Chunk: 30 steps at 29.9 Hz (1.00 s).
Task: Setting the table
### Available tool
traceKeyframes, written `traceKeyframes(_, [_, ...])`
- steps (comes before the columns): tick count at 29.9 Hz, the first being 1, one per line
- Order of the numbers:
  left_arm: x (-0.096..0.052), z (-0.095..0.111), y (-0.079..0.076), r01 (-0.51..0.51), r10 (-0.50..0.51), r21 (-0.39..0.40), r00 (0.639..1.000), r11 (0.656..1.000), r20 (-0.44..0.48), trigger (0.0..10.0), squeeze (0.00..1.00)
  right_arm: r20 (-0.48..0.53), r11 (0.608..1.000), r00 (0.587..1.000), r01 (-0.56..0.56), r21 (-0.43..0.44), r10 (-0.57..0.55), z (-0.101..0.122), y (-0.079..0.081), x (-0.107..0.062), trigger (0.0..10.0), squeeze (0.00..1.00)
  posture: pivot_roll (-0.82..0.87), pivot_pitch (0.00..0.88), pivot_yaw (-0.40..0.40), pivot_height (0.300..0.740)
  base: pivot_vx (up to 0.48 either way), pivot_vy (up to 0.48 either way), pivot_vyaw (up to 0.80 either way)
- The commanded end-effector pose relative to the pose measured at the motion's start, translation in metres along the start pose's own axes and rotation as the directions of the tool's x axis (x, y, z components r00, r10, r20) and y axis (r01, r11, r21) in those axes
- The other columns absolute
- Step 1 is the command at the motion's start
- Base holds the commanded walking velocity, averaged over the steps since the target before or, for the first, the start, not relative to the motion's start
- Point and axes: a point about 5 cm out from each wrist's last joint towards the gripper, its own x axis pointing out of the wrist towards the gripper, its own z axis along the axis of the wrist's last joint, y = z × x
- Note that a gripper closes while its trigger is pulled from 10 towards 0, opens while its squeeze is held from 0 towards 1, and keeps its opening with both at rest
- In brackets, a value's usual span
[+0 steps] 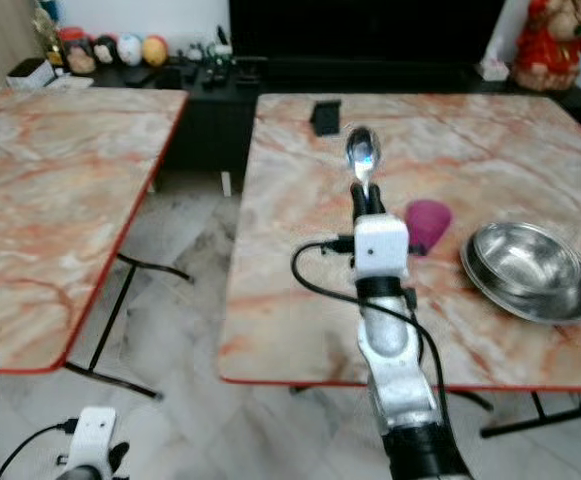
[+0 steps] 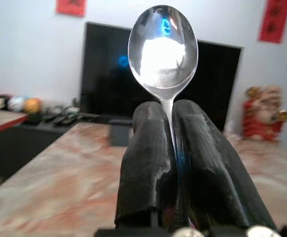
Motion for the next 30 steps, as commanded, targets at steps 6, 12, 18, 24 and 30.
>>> traceKeyframes(6, [-0.0014,-0.0048,0.0072,-0.017,0.017,0.014,1.0,1.0,-0.021,10.0,0.0,0.031,0.999,0.999,-0.033,0.015,0.032,0.008,0.0105,0.0042,10.0,0.0,-0.05,0.0,-0.016,0.74,0.0,-0.328,0.0])
traceKeyframes(12, [-0.0016,-0.0055,0.0068,-0.013,0.013,0.017,1.0,1.0,-0.022,10.0,0.0,0.03,0.999,0.999,-0.035,0.012,0.035,0.0076,0.0098,0.0039,10.0,0.0,-0.05,0.0,-0.017,0.74,0.0,-0.328,0.0])
traceKeyframes(18, [-0.0018,-0.0061,0.0067,-0.008,0.009,0.021,1.0,1.0,-0.024,10.0,0.0,0.027,0.999,0.999,-0.04,0.011,0.04,0.0072,0.0107,0.0033,10.0,0.0,-0.05,0.0,-0.014,0.74,0.0,-0.328,0.0])
traceKeyframes(24, [-0.002,-0.0066,0.0073,-0.008,0.009,0.024,1.0,1.0,-0.025,10.0,0.0,0.027,0.999,0.999,-0.041,0.013,0.041,0.0072,0.0116,0.0028,10.0,0.0,-0.05,0.0,-0.011,0.74,0.0,-0.329,0.0])
traceKeyframes(30, [-0.0019,-0.0062,0.008,-0.011,0.012,0.024,1.0,1.0,-0.023,10.0,0.0,0.018,0.999,0.999,-0.034,0.007,0.034,0.0055,0.0087,0.003,10.0,0.0,-0.05,0.0,-0.009,0.74,0.0,-0.327,0.0])
